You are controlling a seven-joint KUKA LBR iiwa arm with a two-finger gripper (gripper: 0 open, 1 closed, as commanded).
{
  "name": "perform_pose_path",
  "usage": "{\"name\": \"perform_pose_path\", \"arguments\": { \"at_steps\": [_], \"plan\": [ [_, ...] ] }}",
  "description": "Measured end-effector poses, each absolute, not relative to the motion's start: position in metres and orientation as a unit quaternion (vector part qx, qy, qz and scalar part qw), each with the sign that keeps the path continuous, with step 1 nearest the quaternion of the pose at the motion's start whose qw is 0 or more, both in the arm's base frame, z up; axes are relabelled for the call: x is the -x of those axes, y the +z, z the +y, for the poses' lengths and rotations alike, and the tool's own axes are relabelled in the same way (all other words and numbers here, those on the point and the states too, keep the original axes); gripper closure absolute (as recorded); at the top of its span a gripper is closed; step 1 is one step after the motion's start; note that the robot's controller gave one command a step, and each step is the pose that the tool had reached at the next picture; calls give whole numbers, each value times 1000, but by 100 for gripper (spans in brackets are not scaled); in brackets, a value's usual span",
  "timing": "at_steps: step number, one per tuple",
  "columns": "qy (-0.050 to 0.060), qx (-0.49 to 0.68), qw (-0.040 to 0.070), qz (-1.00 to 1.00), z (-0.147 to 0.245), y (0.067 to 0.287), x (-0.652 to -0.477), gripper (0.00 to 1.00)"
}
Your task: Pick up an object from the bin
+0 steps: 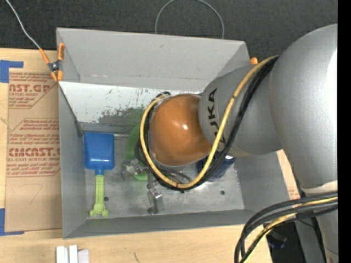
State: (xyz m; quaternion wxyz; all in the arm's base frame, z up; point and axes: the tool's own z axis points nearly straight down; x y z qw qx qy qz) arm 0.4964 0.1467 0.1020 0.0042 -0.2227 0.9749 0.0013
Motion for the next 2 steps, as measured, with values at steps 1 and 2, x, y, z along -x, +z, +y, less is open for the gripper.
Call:
{"name": "perform_pose_path", "arguments": {
  "at_steps": [1, 2],
  "plan": [
    [1, 263, 0, 965, 134, 110, -525, 0],
    [2, 281, 2, 960, 104, 193, -522, 0]
  ]
}}
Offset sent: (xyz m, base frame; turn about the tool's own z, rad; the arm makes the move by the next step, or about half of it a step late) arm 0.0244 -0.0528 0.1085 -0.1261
